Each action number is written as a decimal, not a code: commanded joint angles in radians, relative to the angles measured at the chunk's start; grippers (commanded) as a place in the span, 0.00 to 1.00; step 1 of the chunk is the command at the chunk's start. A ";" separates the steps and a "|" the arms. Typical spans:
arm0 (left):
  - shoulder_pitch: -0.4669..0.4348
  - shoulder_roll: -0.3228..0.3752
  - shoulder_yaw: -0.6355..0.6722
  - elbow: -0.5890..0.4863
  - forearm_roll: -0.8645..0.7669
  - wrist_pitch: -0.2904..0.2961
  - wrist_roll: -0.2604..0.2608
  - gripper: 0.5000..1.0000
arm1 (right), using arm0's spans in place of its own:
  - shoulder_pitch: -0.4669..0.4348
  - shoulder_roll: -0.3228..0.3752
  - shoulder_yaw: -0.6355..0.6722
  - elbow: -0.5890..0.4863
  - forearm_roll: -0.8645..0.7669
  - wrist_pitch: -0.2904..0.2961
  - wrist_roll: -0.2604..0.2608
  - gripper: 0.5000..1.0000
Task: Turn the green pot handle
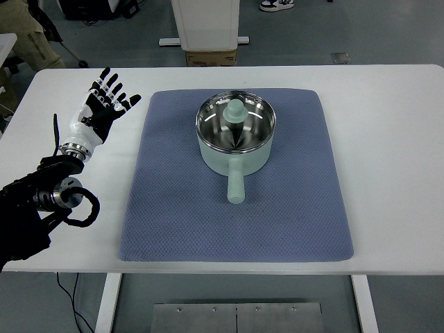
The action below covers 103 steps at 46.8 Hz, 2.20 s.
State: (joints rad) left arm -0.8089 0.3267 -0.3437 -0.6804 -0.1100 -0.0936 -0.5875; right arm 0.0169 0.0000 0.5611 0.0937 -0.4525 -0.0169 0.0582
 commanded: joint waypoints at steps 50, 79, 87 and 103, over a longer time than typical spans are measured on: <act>-0.006 0.032 -0.021 -0.002 0.013 -0.005 -0.008 1.00 | 0.000 0.000 0.000 0.000 0.000 0.000 0.000 1.00; -0.024 0.075 -0.024 -0.008 0.061 -0.035 -0.006 1.00 | 0.000 0.000 0.000 0.000 0.000 0.000 0.000 1.00; -0.030 0.078 -0.038 -0.010 0.095 -0.035 -0.006 1.00 | 0.000 0.000 0.000 0.000 0.000 0.000 0.000 1.00; -0.070 0.169 -0.038 -0.114 0.156 -0.074 -0.009 1.00 | 0.000 0.000 0.000 0.001 0.000 0.000 0.000 1.00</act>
State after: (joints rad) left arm -0.8715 0.4736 -0.3816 -0.7677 0.0261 -0.1674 -0.5946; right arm 0.0170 0.0000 0.5614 0.0936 -0.4525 -0.0169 0.0582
